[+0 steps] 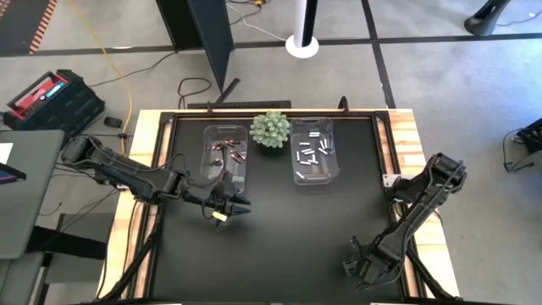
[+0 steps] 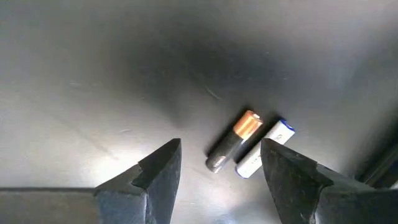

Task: Sort batteries
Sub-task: Put the black-brown battery into the left transparent bin

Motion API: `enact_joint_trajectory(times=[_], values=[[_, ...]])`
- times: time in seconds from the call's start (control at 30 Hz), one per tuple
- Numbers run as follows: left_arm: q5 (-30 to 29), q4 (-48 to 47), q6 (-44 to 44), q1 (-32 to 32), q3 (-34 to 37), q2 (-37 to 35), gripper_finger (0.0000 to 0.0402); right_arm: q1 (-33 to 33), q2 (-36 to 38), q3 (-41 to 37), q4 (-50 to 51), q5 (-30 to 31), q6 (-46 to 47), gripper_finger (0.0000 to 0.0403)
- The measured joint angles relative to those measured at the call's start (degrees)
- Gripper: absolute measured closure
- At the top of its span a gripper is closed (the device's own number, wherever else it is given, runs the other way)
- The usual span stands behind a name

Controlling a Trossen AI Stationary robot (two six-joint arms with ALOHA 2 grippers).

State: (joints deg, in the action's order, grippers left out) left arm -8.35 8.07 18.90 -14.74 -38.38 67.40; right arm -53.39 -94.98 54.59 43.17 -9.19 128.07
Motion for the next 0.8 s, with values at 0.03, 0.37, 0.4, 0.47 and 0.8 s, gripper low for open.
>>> enact_joint_trajectory(times=[0.03, 0.37, 0.4, 0.47, 0.8], values=[[0.0, 0.0, -0.1, 0.0, 0.0, 0.0, 0.0285, 0.0, 0.0, 0.0, 0.0, 0.0, -0.1, 0.0164], [0.0, 0.0, -1.0, 0.4, 0.0, 0.0, 0.0285, 0.3, 0.0, 0.0, -1.0, 0.0, -0.4, 0.0163], [0.0, 0.0, -1.0, 0.6, 0.0, 0.0, 0.0285, 0.3, 0.0, 0.0, -1.9, 0.0, -0.4, 0.0163], [0.0, 0.0, -1.0, 0.8, 0.0, 0.0, 0.0285, 0.3, 0.0, -0.6, -4.9, 0.0, -0.6, 0.0163], [0.0, -0.1, -1.4, 1.1, 0.0, 0.0, 0.0285, 1.1, 0.0, -3.5, -9.0, 0.2, -2.0, 0.0164]])
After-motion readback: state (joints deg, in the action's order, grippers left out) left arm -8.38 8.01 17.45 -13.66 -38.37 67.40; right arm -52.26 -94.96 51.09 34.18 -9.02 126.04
